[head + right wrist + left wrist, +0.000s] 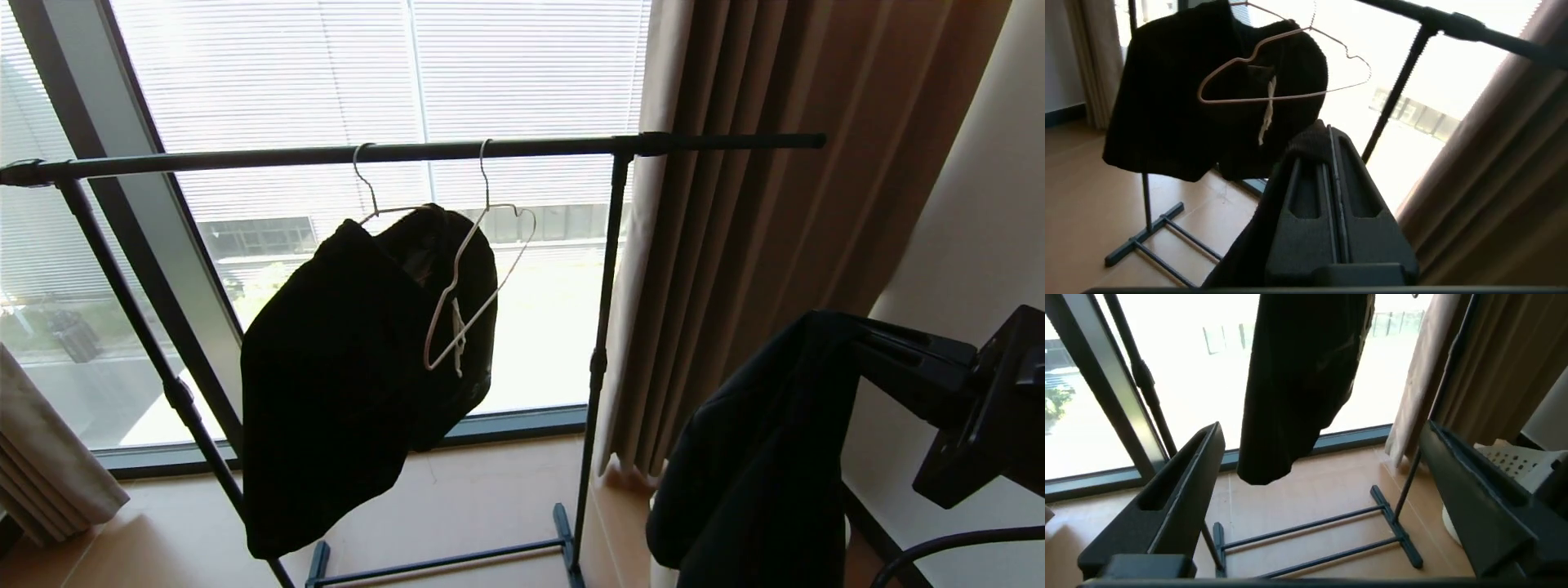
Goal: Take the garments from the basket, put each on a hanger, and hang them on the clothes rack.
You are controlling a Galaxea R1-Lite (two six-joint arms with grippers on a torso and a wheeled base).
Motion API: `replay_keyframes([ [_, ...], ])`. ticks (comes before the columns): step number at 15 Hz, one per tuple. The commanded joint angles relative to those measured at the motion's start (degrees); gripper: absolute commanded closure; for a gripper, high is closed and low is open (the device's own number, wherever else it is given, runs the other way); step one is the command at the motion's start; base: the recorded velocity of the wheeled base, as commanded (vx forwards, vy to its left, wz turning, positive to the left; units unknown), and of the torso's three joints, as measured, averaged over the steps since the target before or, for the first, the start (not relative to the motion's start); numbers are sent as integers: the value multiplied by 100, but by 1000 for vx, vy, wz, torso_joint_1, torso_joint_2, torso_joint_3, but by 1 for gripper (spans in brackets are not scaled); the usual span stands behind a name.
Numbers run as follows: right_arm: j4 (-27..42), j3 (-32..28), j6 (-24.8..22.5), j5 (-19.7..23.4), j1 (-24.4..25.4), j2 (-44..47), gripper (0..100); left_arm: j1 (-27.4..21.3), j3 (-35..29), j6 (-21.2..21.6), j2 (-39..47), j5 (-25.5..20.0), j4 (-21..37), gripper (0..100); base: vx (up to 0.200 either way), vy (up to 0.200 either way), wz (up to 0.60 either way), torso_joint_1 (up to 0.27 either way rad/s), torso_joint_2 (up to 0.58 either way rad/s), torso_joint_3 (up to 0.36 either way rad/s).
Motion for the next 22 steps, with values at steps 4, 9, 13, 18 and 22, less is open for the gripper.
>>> replay_keyframes([
  [4, -9, -7, -19, 1, 3, 32, 100, -1, 0, -9, 9, -2, 2, 0, 0, 0, 0, 0, 0, 0],
  [9, -9, 46, -10, 19, -6, 41, 100, 8, 0, -26, 9, -2, 2, 0, 0, 0, 0, 71, -163, -101],
  [13, 0, 55, -63, -17, -15, 85, 100, -1, 0, -18, 9, -2, 2, 0, 0, 0, 0, 161, -397, -228],
  [18, -9, 90, -107, -17, -15, 102, 100, -1, 0, -35, 9, -2, 2, 0, 0, 0, 120, 14, -20, -16],
  [22, -9, 81, -116, -17, -15, 85, 100, -1, 0, -26, 9, -2, 2, 0, 0, 0, 0, 0, 0, 0],
])
